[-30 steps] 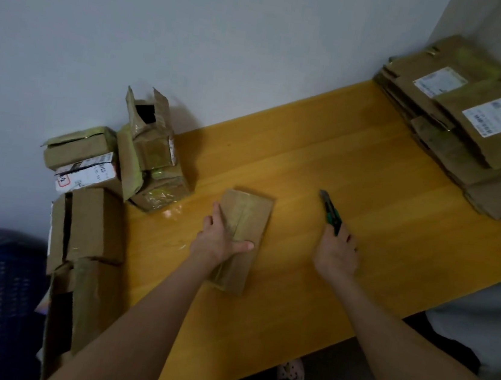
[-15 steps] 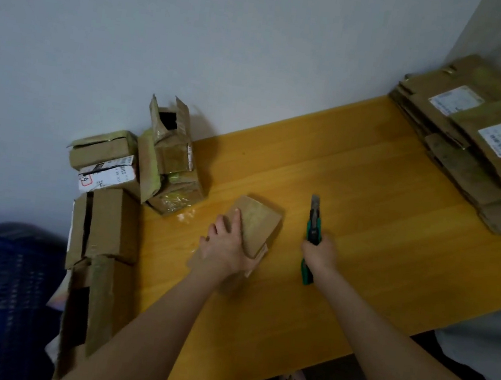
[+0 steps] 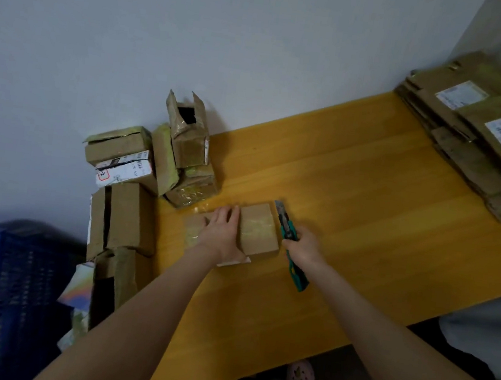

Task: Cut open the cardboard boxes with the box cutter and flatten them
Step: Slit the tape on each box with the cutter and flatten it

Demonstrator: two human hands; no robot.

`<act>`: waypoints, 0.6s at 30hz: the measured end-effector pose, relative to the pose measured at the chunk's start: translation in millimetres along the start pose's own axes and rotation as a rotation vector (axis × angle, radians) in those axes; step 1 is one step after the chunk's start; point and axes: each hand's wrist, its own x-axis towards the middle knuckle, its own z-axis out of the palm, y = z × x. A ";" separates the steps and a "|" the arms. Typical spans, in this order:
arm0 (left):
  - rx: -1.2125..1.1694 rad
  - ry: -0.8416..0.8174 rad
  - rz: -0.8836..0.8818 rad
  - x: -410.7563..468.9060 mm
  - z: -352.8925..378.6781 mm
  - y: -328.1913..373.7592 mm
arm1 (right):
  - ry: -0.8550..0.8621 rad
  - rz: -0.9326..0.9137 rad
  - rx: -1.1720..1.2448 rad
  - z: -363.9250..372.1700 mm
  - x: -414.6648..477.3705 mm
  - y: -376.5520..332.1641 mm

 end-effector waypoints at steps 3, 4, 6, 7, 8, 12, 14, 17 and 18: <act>0.047 0.034 0.032 -0.4 2.0 -1.8 | 0.048 -0.087 -0.119 -14.5 -6.7 3.5; 0.053 0.043 0.040 -1.0 2.5 -2.6 | 0.061 -0.116 -0.202 -19.2 -9.7 5.1; 0.040 0.051 0.044 -0.9 3.9 -4.2 | 0.086 -0.162 -0.381 -26.0 -14.3 8.8; 0.027 0.053 0.041 -0.5 5.0 -4.5 | 0.098 -0.175 -0.455 -28.0 -15.7 10.7; 0.016 0.056 0.037 -0.3 6.1 -4.7 | 0.106 -0.185 -0.510 -29.3 -17.1 11.6; -0.006 0.060 0.029 0.5 7.9 -4.3 | 0.088 -0.224 -0.631 -34.4 -22.2 9.5; -0.007 0.062 0.027 0.5 8.1 -4.7 | 0.080 -0.237 -0.653 -37.7 -21.6 7.7; -0.002 0.054 0.019 1.3 8.3 -3.8 | 0.062 -0.236 -0.709 -44.4 -19.7 4.7; -0.001 0.053 0.017 1.3 8.3 -3.4 | 0.047 -0.236 -0.720 -46.4 -19.0 3.5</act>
